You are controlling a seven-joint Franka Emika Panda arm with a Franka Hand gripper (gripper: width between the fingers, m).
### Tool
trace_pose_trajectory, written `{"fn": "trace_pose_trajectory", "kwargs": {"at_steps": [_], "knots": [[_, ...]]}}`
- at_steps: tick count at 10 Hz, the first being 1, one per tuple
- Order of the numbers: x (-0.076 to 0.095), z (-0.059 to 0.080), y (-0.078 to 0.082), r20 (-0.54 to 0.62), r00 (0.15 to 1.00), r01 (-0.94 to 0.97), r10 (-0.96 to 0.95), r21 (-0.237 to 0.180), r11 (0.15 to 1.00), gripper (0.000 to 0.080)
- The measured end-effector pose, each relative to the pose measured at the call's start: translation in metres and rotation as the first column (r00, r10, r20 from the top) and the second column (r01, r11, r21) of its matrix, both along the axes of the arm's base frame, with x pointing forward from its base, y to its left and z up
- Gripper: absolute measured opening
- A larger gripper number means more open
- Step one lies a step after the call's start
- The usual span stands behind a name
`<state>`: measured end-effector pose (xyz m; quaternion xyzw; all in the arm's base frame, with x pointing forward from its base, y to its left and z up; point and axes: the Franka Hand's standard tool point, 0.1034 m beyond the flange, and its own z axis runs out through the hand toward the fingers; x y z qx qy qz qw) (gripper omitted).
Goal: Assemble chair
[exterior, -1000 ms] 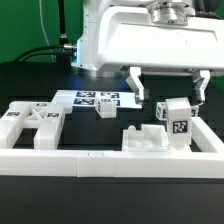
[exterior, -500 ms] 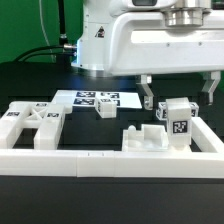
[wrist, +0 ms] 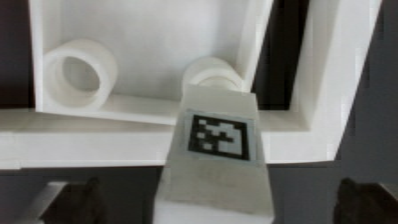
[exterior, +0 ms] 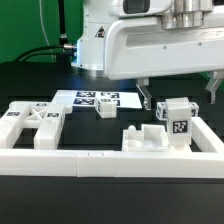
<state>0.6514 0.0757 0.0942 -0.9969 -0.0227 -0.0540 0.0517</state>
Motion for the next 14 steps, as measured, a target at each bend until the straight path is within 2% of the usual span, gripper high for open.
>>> {"fn": "trace_pose_trajectory", "kwargs": {"at_steps": [1, 4, 7, 8, 10, 11, 12, 14], "knots": [[0.0, 0.0, 0.0, -0.001, 1.0, 0.0, 0.0, 0.0, 1.0, 0.0649], [-0.002, -0.006, -0.004, -0.032, 0.983, 0.18, -0.18, 0.014, 0.984, 0.0649], [0.001, -0.01, -0.007, -0.03, 0.985, 0.17, -0.169, 0.011, 0.985, 0.0649], [0.001, -0.011, -0.006, -0.03, 0.986, 0.167, -0.166, 0.011, 0.986, 0.0624], [0.002, -0.01, -0.008, -0.025, 0.99, 0.137, -0.137, 0.008, 0.991, 0.0353], [0.001, -0.01, -0.008, -0.026, 0.99, 0.138, -0.138, 0.008, 0.99, 0.0353], [0.001, -0.011, -0.007, -0.027, 0.988, 0.149, -0.149, 0.009, 0.989, 0.0287], [0.001, -0.011, -0.007, -0.027, 0.987, 0.16, -0.159, 0.01, 0.987, 0.0287]]}}
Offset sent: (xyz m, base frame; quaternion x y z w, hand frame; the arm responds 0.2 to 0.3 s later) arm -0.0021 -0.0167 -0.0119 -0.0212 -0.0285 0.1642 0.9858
